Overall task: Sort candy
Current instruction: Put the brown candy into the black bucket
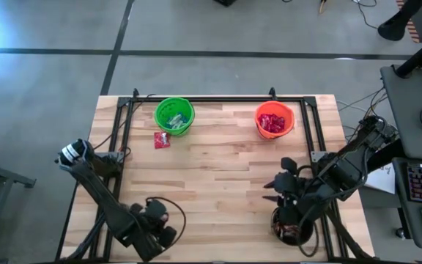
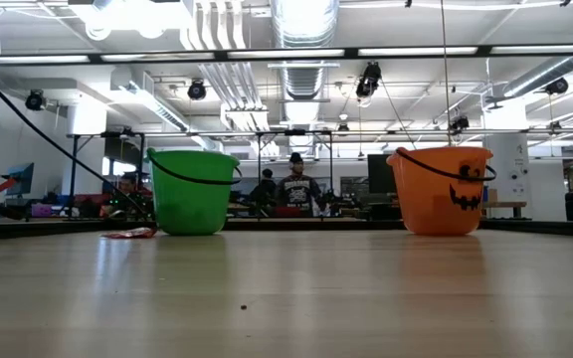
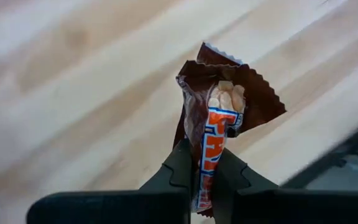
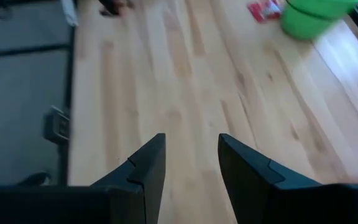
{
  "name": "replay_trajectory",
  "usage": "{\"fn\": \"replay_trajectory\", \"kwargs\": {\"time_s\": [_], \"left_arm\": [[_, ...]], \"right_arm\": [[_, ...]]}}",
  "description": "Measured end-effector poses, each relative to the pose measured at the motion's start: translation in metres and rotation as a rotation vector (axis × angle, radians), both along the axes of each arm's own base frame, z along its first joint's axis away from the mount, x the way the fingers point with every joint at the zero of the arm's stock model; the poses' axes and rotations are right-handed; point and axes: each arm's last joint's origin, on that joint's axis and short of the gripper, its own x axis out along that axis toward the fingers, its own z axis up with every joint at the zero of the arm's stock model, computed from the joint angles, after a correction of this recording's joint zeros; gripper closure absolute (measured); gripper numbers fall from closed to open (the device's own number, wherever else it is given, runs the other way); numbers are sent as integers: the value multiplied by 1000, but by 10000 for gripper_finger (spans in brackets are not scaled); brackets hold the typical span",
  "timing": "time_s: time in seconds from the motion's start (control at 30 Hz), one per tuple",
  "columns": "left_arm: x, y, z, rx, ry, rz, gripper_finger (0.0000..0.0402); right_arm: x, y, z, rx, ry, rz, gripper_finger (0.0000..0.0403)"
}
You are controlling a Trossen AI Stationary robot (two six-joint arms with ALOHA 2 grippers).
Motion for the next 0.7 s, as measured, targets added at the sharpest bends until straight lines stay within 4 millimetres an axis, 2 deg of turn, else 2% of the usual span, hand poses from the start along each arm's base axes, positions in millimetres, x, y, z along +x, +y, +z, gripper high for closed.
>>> {"fn": "replay_trajectory", "kwargs": {"time_s": [0.2,0.53,0.7], "left_arm": [[20,14,47,151,-108,-117,400],[62,59,112,322,-191,-376,400],[73,80,155,419,-289,-491,400]], "right_arm": [[8,6,9,54,-107,34,266],[18,15,24,110,-284,85,266],[20,15,27,112,-315,84,266]]}}
